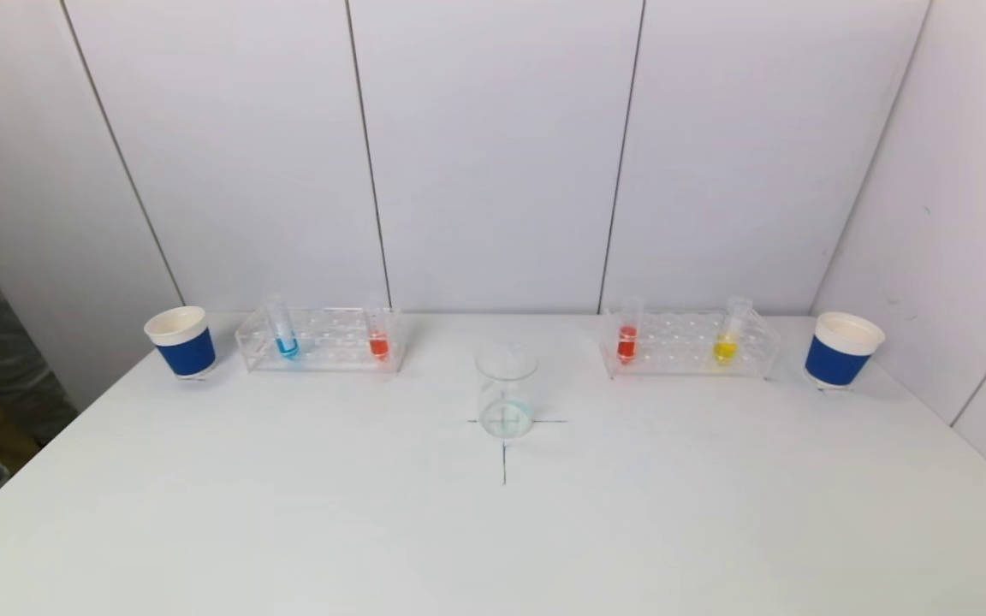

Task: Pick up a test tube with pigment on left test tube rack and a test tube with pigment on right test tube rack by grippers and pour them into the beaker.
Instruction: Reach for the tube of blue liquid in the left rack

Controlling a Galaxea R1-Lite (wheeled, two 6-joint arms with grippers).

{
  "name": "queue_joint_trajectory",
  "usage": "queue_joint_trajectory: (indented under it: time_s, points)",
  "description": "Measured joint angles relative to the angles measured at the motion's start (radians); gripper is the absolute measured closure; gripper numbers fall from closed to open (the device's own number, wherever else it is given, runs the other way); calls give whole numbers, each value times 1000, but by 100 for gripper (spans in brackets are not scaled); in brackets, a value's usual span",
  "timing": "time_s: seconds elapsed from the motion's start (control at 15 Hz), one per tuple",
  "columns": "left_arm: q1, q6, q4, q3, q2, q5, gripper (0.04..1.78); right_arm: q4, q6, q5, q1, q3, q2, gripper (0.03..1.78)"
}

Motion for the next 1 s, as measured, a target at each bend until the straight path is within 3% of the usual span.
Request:
queue_joint_trajectory:
  time_s: [1.0]
  points:
    - [0, 12, 2, 0, 0, -4, 6, 0, 0, 0, 0, 0, 0, 10]
